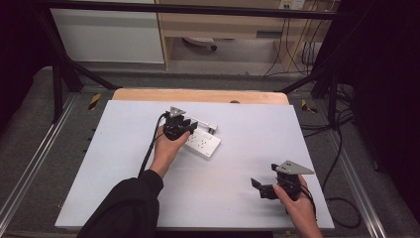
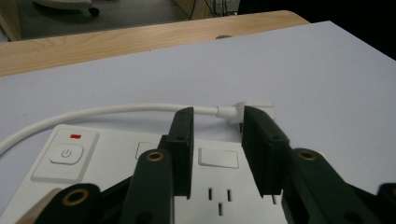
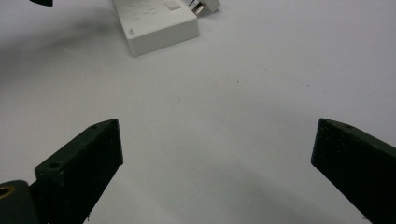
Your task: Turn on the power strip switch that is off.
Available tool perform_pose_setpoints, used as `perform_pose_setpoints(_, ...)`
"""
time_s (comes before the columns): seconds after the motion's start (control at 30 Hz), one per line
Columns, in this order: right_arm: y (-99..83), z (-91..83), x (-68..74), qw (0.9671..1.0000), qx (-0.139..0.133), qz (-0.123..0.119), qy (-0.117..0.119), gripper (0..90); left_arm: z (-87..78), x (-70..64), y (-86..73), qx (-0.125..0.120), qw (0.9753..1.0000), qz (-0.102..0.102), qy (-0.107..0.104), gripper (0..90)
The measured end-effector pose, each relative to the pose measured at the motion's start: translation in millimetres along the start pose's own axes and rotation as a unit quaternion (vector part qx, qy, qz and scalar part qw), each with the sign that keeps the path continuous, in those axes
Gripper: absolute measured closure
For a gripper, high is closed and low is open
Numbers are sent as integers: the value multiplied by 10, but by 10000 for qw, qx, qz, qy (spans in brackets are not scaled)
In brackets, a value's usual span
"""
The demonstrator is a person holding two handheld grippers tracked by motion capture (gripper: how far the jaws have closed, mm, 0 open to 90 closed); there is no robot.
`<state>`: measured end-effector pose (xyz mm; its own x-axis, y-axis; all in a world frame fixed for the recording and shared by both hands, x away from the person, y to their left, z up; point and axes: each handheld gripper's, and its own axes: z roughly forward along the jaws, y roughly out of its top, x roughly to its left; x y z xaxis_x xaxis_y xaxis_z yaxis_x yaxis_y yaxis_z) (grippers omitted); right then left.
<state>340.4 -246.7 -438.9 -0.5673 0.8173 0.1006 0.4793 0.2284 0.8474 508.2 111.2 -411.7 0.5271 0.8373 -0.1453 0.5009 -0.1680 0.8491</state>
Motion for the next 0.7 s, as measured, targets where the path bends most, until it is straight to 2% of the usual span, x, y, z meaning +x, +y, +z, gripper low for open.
perform_pose_setpoints(0.23, -3, 0, -6, 10000, 26, 9, -20, 26, 30, 34, -9, -13, 9998, -103, -142, 792)
perform_pose_setpoints(0.53, -3, 1, -6, 10000, 21, 17, -23, 26, 36, 64, -9, -76, 9998, -151, -124, 847)
perform_pose_setpoints(0.7, -2, 1, -9, 10000, 10, 46, -21, 26, 52, 55, -13, -99, 9999, -107, -76, 898)
